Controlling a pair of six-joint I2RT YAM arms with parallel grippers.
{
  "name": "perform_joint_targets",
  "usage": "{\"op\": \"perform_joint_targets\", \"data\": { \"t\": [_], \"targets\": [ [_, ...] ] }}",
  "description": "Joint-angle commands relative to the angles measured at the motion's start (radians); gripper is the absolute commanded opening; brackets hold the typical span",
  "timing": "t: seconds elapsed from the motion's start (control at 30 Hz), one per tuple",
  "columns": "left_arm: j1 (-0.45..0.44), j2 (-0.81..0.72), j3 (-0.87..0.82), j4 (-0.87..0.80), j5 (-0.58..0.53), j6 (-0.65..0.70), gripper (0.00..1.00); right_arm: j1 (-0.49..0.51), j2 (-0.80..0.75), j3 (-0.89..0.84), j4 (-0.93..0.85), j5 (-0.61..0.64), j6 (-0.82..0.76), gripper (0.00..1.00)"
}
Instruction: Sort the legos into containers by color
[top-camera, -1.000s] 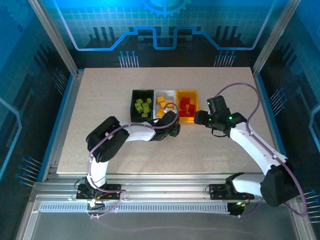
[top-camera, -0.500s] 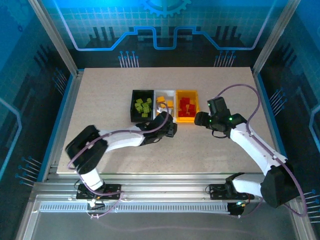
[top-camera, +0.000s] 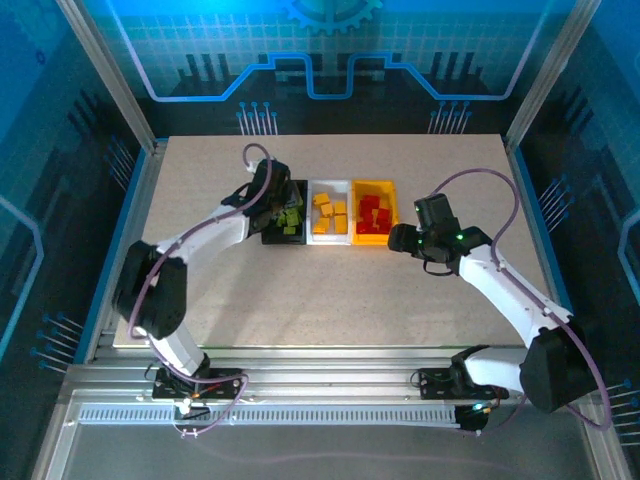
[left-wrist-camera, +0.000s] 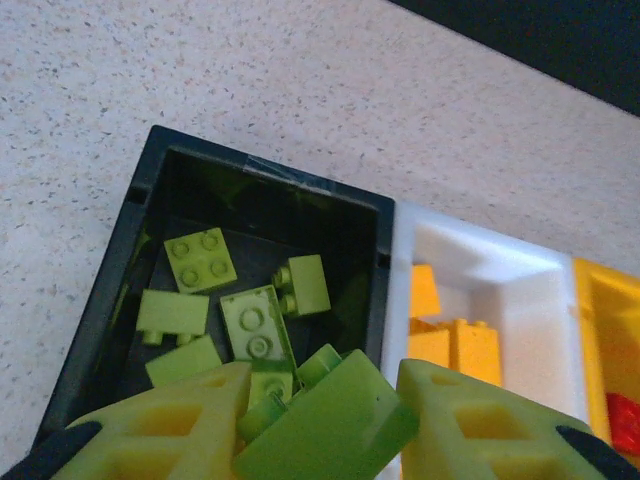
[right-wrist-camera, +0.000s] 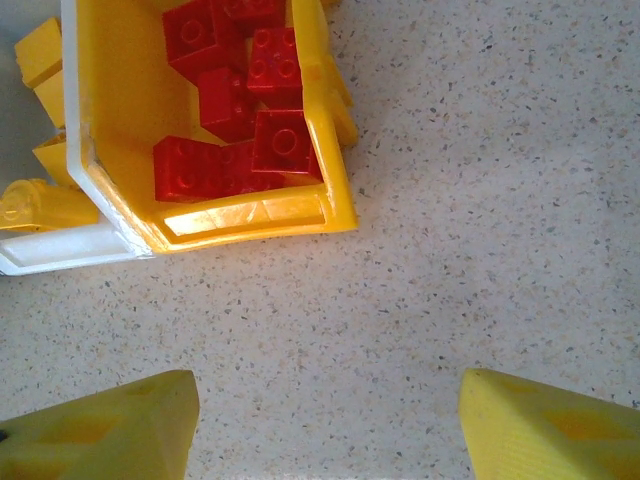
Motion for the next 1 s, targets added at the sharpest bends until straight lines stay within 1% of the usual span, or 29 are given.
{"op": "perform_joint_targets", "data": {
  "t": [0.0, 0.2, 0.27, 0.33, 0.37, 0.43, 0.47, 0.53, 0.57, 0.6, 0.63, 0.73, 0.8, 0.87, 0.97],
  "targets": [
    [0.012, 0.095, 0.117, -0.082, 0.014, 0.029, 0.37, -0.013, 0.0, 0.014, -0.004, -0.004, 0.014, 0.7],
    [0.02, 0.221, 0.243, -0.144, -0.023, 0.045, 0.38, -0.016, -0.026, 0.018, -0.022, 0.007, 0.014, 0.7],
    [0.022, 0.23, 0.249, -0.152, -0.028, 0.041, 0.38, -0.021, -0.034, 0.021, -0.029, 0.007, 0.012, 0.7],
    [0.022, 0.227, 0.229, -0.135, -0.016, 0.036, 0.42, -0.024, -0.039, 0.026, -0.035, 0.007, 0.008, 0.7],
    [0.022, 0.229, 0.224, -0.132, -0.017, 0.035, 0.48, -0.025, -0.04, 0.027, -0.035, 0.004, 0.007, 0.7],
    [0.022, 0.225, 0.219, -0.136, -0.028, 0.04, 0.71, -0.028, -0.042, 0.027, -0.03, 0.001, 0.01, 0.71],
    [0.023, 0.214, 0.213, -0.132, -0.028, 0.043, 0.76, -0.029, -0.042, 0.026, -0.027, -0.002, 0.01, 0.71],
    [0.022, 0.16, 0.181, -0.099, -0.037, 0.045, 0.88, -0.029, -0.045, 0.026, -0.017, -0.014, 0.008, 0.73],
    [0.022, 0.13, 0.163, -0.081, -0.035, 0.043, 0.92, -0.03, -0.047, 0.025, -0.015, -0.014, 0.006, 0.75],
    [0.022, 0.089, 0.144, -0.058, -0.03, 0.04, 0.99, -0.03, -0.05, 0.028, -0.015, -0.013, 0.006, 0.77],
    [0.022, 0.046, 0.124, -0.034, -0.016, 0.038, 0.99, -0.03, -0.056, 0.027, -0.013, -0.009, 0.003, 0.92],
    [0.017, -0.072, 0.087, 0.002, 0.04, 0.057, 0.99, -0.032, -0.073, 0.027, 0.0, -0.001, -0.01, 1.0],
    [0.012, -0.154, 0.053, 0.031, 0.065, 0.087, 0.99, -0.032, -0.08, 0.032, 0.0, 0.01, -0.018, 1.0],
    [0.01, -0.25, -0.016, 0.086, 0.074, 0.108, 0.99, -0.032, -0.096, 0.034, 0.003, 0.035, -0.019, 1.0],
    [0.011, -0.401, -0.169, 0.207, 0.017, 0.14, 0.99, -0.026, -0.16, -0.001, 0.051, 0.098, -0.021, 0.99]
  ]
}}
